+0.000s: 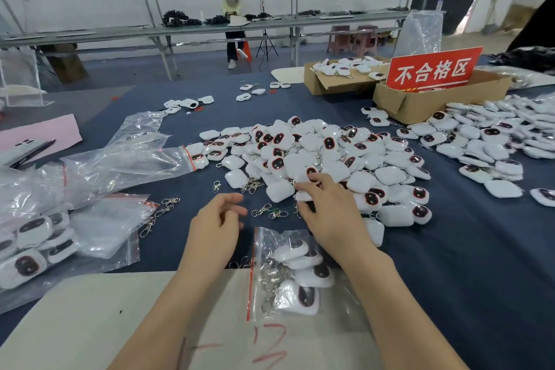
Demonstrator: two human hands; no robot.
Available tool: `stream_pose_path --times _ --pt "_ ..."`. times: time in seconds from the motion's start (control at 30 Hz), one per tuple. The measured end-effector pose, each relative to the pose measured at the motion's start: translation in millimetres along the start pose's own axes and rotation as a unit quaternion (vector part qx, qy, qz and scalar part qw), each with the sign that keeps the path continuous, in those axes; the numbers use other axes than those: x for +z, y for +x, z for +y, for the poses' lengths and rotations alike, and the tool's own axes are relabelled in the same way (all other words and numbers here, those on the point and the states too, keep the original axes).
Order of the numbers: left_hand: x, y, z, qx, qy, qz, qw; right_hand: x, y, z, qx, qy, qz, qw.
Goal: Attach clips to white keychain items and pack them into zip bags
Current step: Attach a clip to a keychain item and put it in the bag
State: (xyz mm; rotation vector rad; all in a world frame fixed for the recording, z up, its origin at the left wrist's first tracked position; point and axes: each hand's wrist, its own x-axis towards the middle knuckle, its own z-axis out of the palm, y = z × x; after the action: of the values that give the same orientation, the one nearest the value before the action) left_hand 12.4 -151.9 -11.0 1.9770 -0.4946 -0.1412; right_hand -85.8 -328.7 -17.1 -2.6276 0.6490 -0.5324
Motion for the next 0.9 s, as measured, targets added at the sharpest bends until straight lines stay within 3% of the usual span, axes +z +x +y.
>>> stream_pose_path --times 0.37,0.5,0.7,0.9 --pt "8.0 15.9 -12.6 -0.009 0.007 0.023 1.0 -2.2 1.4 8.2 -0.018 0.034 0.011 0.999" --pt "9.2 11.4 -9.3 0.044 -0.005 0.015 0.999 -7.1 1.9 6.0 0.02 0.223 0.042 0.974" --pt "9.2 1.6 1.2 0.11 -0.1 -0.053 0.987 -10.9 0.6 -3.1 -0.029 0.381 -0.01 0.924" --pt "12.5 3.8 3.3 0.105 -0.115 -0.164 0.974 -8.4 -0.5 -13.6 -0.062 0.391 -0.035 0.918"
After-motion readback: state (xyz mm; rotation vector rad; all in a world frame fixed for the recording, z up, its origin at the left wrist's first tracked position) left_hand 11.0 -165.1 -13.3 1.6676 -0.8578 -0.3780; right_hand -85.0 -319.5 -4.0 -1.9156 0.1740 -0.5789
